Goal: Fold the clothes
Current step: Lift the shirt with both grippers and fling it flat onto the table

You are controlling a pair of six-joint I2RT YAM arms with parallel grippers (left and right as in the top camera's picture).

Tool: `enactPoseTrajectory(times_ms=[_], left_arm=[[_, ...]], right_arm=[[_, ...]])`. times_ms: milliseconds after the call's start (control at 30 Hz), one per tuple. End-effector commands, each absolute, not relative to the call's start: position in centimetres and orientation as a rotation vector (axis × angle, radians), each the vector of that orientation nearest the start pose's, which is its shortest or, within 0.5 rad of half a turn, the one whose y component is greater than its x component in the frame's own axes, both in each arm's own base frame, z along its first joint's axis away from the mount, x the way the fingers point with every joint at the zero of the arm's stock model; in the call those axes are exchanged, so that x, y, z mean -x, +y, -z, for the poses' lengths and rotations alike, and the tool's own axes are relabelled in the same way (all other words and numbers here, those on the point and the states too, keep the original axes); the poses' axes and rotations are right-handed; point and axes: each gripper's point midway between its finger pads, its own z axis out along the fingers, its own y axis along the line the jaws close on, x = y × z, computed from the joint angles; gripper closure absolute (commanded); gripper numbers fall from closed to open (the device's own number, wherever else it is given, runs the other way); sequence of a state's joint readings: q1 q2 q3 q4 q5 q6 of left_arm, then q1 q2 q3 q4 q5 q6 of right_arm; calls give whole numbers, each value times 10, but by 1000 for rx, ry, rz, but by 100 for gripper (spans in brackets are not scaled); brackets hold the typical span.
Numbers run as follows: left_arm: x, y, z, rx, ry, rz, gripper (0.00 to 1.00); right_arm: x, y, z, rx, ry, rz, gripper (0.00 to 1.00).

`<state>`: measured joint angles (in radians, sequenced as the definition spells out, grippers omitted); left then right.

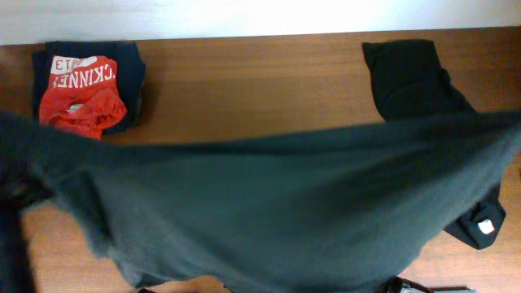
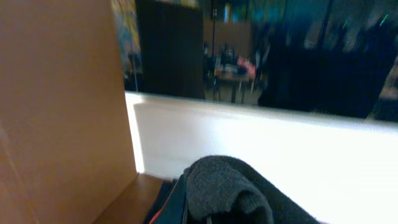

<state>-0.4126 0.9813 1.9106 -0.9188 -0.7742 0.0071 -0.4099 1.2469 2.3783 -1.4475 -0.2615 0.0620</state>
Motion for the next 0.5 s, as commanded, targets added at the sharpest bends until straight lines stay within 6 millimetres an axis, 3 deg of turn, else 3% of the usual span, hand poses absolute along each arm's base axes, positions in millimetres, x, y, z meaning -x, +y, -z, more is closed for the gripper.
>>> enactPoseTrajectory(times_ms=[0, 267, 367, 467], left_arm=[[-254, 23, -540, 220, 1671, -383, 100], [-339, -7, -482, 157, 1852, -513, 100], [-375, -3, -452, 201, 1913, -557, 100], [-426, 2, -414, 202, 1982, -550, 100]], right_arm=[[-270, -65, -495, -277, 2028, -64, 96], [-364, -77, -404, -180, 2326, -210, 96], [-407, -73, -362, -152, 2413, -264, 96], [-451, -69, -324, -115, 2454, -297, 96]])
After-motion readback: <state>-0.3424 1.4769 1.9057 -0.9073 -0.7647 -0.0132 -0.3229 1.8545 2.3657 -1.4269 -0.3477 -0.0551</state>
